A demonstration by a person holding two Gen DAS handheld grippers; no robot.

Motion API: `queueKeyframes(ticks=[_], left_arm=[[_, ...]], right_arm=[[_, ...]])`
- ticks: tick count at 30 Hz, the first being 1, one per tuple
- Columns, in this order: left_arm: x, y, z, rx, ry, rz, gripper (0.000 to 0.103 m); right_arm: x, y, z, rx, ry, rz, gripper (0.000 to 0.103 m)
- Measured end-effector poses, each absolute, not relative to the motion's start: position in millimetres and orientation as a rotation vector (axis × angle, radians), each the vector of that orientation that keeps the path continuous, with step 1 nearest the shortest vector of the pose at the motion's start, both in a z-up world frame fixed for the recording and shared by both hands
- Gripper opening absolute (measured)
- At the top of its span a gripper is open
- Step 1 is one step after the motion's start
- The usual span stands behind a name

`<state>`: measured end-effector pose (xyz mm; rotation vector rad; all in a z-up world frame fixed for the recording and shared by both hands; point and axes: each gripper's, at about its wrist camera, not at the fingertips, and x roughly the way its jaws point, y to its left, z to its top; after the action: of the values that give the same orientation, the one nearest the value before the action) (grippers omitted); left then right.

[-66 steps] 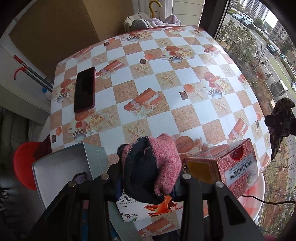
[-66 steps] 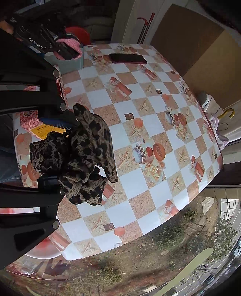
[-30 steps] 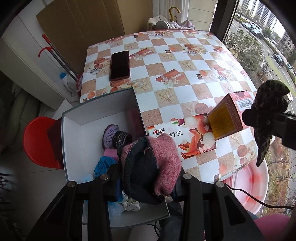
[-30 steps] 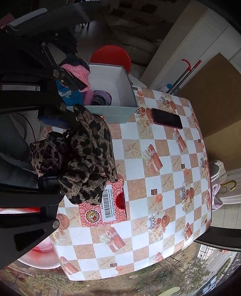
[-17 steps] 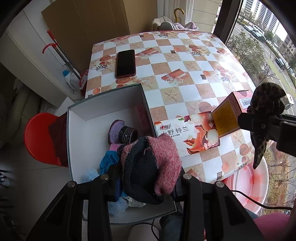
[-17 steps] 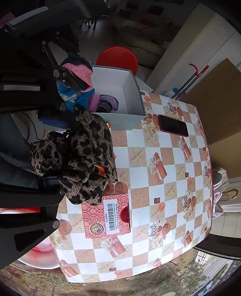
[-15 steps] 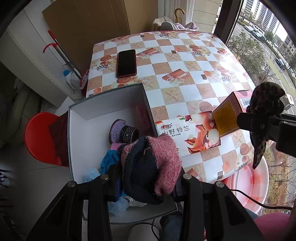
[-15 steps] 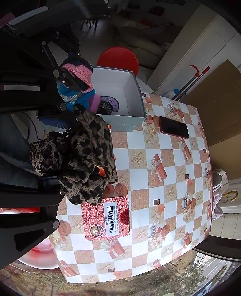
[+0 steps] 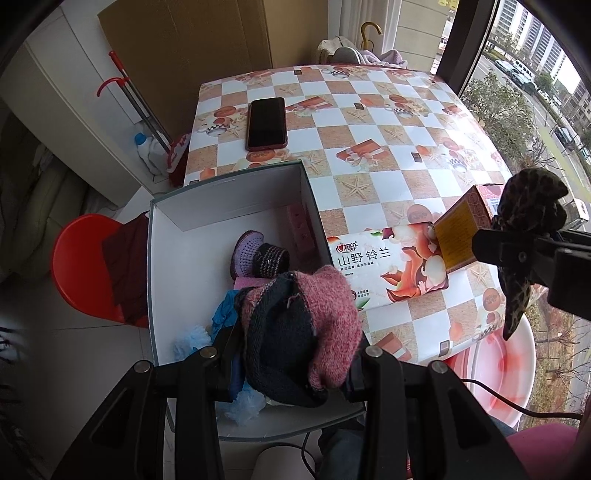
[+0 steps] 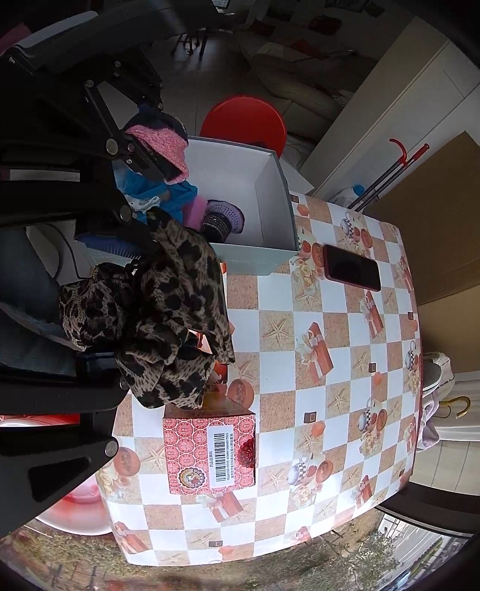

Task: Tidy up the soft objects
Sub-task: 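Carry the leopard-print scarf with the right tool over the box while the left tool carries the knit hat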

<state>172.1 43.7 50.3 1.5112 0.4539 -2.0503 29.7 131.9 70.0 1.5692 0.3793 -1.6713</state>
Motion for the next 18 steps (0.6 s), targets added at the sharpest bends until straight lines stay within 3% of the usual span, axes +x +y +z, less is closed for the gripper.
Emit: queueKeyframes(ticks=[18], left_arm=[[187.7, 34.9, 49.6, 1.482, 0.503, -2.040, 0.042]], right_arm=[[45.1, 120.2, 71.3, 1.549, 0.438, -1.652, 0.041]])
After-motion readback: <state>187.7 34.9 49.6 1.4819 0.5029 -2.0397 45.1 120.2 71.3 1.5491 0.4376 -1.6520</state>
